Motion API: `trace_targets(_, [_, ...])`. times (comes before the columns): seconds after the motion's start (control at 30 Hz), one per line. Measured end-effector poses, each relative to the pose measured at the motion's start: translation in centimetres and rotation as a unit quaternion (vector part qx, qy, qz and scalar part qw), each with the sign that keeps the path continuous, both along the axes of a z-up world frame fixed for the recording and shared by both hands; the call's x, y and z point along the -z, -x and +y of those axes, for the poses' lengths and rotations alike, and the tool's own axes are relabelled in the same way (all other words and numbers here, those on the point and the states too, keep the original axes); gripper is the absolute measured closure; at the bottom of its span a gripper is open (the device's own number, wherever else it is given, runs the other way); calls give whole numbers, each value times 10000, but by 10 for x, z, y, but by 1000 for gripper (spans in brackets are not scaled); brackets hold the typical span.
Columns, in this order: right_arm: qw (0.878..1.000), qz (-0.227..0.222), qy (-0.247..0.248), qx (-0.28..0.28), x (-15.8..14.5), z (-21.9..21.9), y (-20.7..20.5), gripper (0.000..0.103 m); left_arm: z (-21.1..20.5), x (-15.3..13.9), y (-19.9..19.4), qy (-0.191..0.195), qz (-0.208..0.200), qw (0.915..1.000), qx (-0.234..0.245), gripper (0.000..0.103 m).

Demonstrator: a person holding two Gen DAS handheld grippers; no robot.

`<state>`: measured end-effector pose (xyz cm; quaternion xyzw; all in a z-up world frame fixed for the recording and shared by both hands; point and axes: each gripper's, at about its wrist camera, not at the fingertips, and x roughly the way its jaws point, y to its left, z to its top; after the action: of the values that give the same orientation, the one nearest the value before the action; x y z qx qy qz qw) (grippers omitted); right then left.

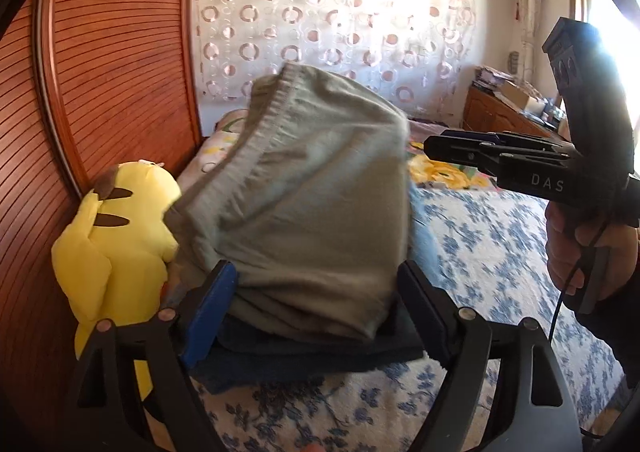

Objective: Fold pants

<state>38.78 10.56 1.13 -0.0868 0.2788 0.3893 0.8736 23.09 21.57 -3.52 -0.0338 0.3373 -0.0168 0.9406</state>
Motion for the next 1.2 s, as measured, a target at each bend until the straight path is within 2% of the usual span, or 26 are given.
trace_targets(0.43, [9974,2,23,717,10,-69,50,50,-53,3,26,-189,-109,9993,308,20])
trace_targets(0.63, [9942,37,86,1069,17,-100,73,41,-68,6,37,-124,-153,9993,316,21])
trace_targets(0.73, [9920,83,85,1259,24,-116,87,37,-76,6,45,2,-162,9987,490,20])
trace_targets(0.87, [9878,107,132,1546,32,-133,109,30,-89,4,58,-23,-212,9978,620,20])
trace_targets(1.07, [9809,185,126,1933,44,-160,144,28,-113,11,75,-37,-232,9966,794,20])
trace_targets(1.2, [9762,102,180,2160,48,-176,168,28,-131,21,85,-19,-101,9958,913,20])
